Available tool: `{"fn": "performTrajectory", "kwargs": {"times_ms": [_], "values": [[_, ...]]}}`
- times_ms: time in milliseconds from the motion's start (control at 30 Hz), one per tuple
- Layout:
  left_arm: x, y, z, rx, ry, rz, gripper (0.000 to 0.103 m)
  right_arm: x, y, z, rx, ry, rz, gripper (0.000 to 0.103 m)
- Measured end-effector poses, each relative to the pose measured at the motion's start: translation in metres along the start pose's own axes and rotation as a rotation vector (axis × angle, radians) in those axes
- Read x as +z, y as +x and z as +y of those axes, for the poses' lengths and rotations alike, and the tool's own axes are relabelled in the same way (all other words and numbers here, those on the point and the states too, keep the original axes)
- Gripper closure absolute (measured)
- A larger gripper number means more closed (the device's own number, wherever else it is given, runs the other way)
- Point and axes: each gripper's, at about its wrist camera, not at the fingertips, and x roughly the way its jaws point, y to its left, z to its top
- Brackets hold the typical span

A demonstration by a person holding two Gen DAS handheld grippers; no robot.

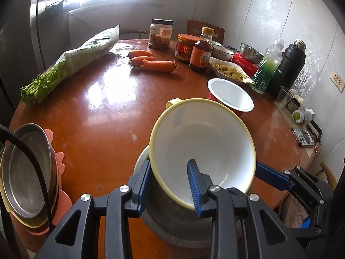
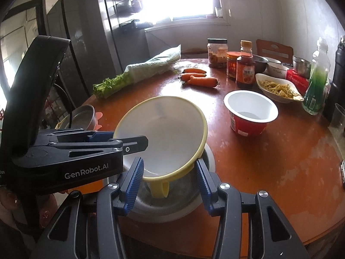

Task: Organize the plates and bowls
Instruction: 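Lower the yellow bowl into the steel bowl and open the left gripper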

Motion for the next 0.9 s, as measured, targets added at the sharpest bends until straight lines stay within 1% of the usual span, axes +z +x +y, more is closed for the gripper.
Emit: {"fn": "performTrajectory", "kwargs": {"times_ms": [167, 333, 700, 900], "values": [[-0.004, 0.003, -0.003, 0.000, 0.012, 0.006, 0.070, -0.004, 0.001, -0.003, -0.002, -0.001, 0.011, 0.052], [-0.007, 0.003, -0.007, 0.025, 0.036, -0.003, 0.070, -0.008, 0.005, -0.005, -0.004, 0.000, 0.026, 0.052], [-0.012, 0.009, -0.005, 0.017, 0.036, 0.012, 0.070, -0.015, 0.007, -0.005, 0.000, 0.001, 0.037, 0.052], [-0.014, 0.010, -0.004, 0.014, 0.032, 0.016, 0.070, -0.015, 0.007, 0.001, -0.021, -0.031, 0.036, 0.052]]}}
